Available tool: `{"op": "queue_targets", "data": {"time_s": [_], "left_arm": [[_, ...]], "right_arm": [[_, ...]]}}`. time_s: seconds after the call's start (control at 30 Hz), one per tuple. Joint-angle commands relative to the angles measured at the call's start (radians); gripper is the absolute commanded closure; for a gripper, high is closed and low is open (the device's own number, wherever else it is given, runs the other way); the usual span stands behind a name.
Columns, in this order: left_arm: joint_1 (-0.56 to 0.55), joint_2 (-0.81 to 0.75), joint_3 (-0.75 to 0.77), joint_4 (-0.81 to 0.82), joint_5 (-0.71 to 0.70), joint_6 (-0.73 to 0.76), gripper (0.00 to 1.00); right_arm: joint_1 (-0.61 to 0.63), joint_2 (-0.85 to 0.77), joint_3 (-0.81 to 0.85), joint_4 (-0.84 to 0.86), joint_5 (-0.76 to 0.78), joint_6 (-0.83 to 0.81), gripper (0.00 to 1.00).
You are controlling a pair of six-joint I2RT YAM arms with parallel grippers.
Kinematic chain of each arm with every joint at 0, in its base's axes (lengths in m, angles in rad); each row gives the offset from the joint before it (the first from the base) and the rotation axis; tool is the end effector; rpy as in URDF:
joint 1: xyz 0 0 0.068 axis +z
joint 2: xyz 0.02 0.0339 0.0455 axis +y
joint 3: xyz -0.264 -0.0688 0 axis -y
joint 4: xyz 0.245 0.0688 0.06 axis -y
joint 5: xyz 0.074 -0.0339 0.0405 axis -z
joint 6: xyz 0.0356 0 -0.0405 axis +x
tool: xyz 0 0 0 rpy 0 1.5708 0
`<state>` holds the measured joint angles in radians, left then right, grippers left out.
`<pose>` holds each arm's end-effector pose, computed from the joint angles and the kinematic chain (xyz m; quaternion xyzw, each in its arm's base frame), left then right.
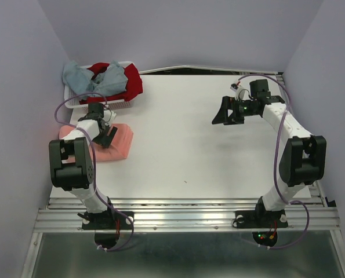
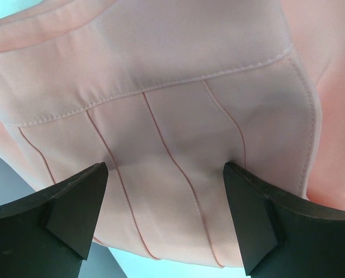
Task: Fold and stack the skirts
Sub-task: Neatly place the folded skirt to the corner, then grab the skirt from the pile
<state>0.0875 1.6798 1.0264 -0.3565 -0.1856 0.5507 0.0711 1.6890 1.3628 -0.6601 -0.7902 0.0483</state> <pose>0.3358 0.0361 0.1824 0.1947 0.9371 0.1710 0.2337 0.3544 0.0506 0.2714 -0.1210 0.8825 0.3838 0.2434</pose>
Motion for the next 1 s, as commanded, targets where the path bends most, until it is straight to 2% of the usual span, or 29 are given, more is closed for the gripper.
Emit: {"op": "queue_targets", "data": {"time_s": [0.0,0.13,0.23,0.37,0.47,0.53,0.67,0.7,0.8,0.97], "left_arm": [[0.035,0.023,-0.075,-0.067,-0.032,0.095,0.06],[0.032,-0.064,-0.046,-0.114,0.023,0.126,0.01],[0.028,-0.146,0.055,-0.191,0.063,0.124,0.01],[0.021,-0.265,0.281,-0.240,0.078,0.085,0.01],[0.017,-0.299,0.404,-0.255,0.110,0.029,0.01],[0.015,-0.301,0.545,-0.280,0.170,-0.044,0.01],[0.015,-0.241,0.811,-0.318,0.308,-0.176,0.02],[0.015,-0.223,0.845,-0.325,0.377,-0.184,0.01],[0.009,-0.140,0.938,-0.305,0.435,-0.230,0.01],[-0.005,0.074,1.024,-0.248,0.459,-0.281,0.01]], "right_arm": [[-0.008,-0.017,0.053,-0.006,-0.018,-0.019,0.00],[-0.008,-0.015,0.065,-0.013,-0.026,-0.019,0.00],[-0.008,-0.012,0.081,-0.012,-0.033,-0.011,0.00],[-0.008,-0.014,0.114,-0.009,-0.043,-0.001,0.00],[-0.008,-0.012,0.140,-0.010,-0.041,0.001,0.00],[-0.008,-0.018,0.165,-0.012,-0.031,-0.005,0.00],[-0.008,-0.046,0.171,-0.006,0.011,-0.024,0.00],[-0.008,-0.052,0.168,0.002,0.025,-0.024,0.00],[-0.008,-0.069,0.150,0.010,0.054,-0.030,0.00],[-0.008,-0.084,0.102,0.016,0.088,-0.025,0.00]]}}
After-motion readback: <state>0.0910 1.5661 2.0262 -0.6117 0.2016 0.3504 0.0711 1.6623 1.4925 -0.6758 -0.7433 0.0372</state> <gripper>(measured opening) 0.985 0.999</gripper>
